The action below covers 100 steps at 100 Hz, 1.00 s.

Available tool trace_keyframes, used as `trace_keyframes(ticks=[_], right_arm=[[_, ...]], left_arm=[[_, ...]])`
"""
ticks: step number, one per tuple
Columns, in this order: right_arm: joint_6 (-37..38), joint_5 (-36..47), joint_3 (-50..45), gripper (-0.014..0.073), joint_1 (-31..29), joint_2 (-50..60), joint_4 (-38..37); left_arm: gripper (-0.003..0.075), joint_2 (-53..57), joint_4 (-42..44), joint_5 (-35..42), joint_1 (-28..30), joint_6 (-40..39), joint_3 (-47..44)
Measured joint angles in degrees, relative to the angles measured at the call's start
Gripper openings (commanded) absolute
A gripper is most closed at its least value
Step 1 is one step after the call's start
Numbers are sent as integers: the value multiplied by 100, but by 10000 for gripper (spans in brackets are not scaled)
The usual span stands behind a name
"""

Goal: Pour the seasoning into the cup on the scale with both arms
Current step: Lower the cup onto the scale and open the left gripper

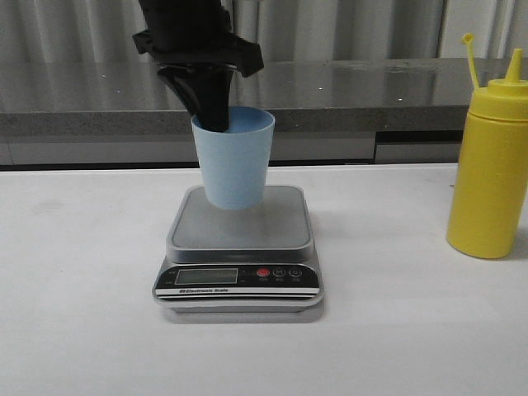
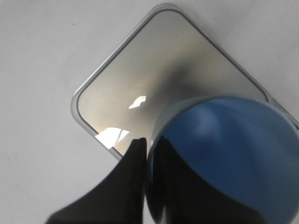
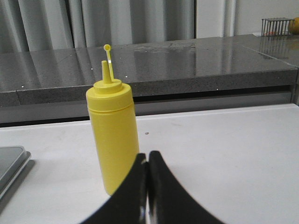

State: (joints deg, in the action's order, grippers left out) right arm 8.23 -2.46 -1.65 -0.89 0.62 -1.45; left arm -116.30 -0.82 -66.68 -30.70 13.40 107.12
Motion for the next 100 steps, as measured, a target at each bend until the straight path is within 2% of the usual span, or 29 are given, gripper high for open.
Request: trace_keyframes(ticks=[12,38,50,86,100], right_arm=[[0,0,0,-67,0,0,0],[0,0,0,-67,0,0,0],[0,0,0,-67,0,0,0],[0,0,0,-67,0,0,0],[0,0,0,-67,0,0,0]], left_arm=[[8,-80,-20,73,0,0,0],[272,-118,-130,195,0,0,0],[338,-118,-130,231,0,0,0],[342,-55,-144,253,0,-97,8],[281,156,-144,253,0,-161,12]])
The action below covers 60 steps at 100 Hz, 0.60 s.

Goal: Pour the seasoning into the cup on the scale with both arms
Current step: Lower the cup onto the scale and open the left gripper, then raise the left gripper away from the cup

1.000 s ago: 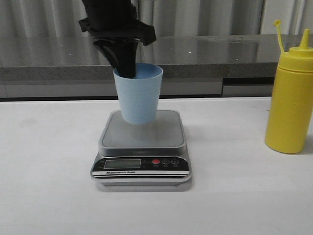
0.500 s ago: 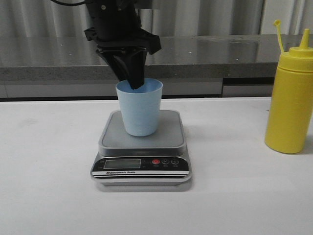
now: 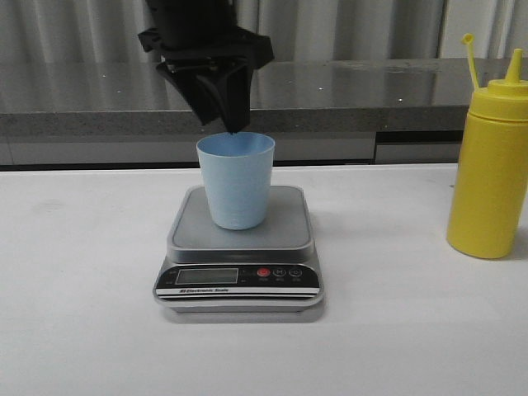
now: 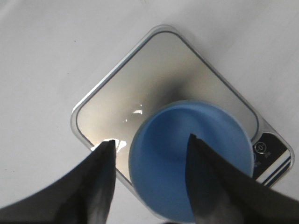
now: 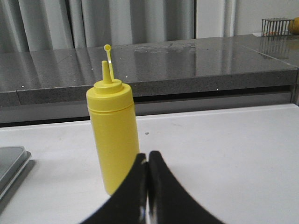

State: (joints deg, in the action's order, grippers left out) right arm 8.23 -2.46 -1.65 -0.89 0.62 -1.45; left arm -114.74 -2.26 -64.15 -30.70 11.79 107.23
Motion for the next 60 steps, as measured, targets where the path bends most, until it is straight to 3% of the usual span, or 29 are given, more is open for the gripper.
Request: trace_keyframes(ticks=[38,60], right_arm=[[0,0,0,-67,0,0,0],[0,0,0,-67,0,0,0]], left_arm=[[-15,846,0,-10,136,-171,-21],[-20,1503,0,13,511,-451,-429]])
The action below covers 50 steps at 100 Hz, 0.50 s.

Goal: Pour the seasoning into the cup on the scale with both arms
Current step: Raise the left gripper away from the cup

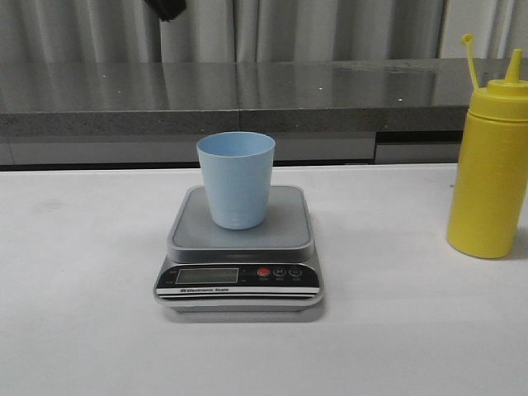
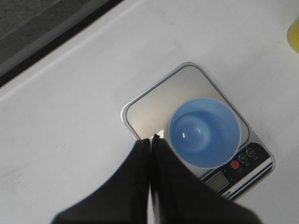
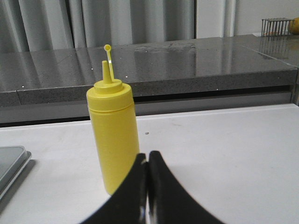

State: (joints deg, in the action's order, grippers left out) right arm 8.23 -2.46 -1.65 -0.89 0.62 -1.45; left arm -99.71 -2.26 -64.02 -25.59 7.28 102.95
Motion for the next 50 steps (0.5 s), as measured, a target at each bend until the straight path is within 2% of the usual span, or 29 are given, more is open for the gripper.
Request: trace_keyframes(ticks=[20,50], right_arm=[[0,0,0,-67,0,0,0],[0,0,0,-67,0,0,0]], left_arm=[[-20,761,0,104,372,-146,-769],[-20,2176,0,755,861,-393,-2367]])
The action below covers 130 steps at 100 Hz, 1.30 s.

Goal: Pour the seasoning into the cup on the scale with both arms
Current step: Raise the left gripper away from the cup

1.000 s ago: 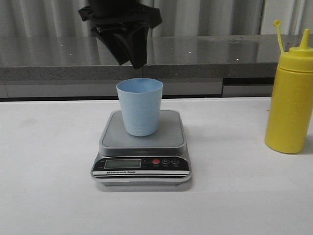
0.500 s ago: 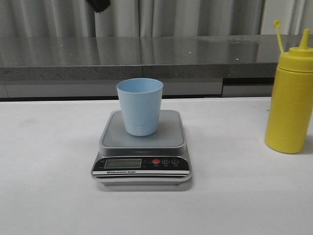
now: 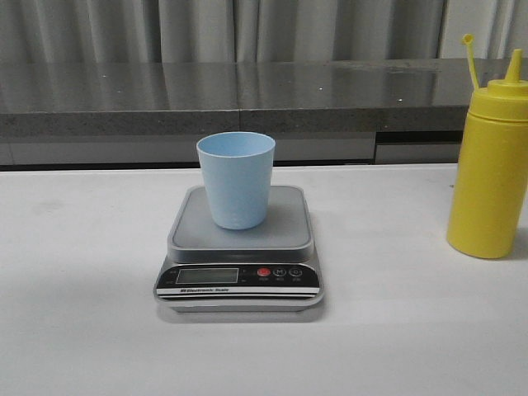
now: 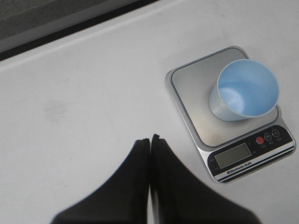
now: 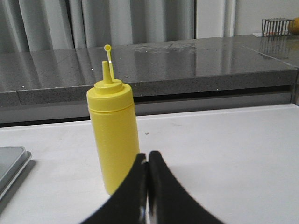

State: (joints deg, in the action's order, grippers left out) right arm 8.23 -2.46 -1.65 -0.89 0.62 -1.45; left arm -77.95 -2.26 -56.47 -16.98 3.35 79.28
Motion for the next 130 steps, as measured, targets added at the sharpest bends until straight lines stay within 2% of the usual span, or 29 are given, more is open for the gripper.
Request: trace_keyframes(ticks=[25,72,99,130], right_arm=[[0,0,0,-67,0,0,0],[0,0,0,-67,0,0,0],[0,0,0,-67,0,0,0],[0,0,0,-67,0,0,0]], left_arm=[[-20,1245,0,677,223,-335,-1420],[-20,3740,-9,2054,220,-487,-3877],[-20,5149,-13,2385,220,-487,-4905],[-20,6345,-22,2433,220,-491,-5536]])
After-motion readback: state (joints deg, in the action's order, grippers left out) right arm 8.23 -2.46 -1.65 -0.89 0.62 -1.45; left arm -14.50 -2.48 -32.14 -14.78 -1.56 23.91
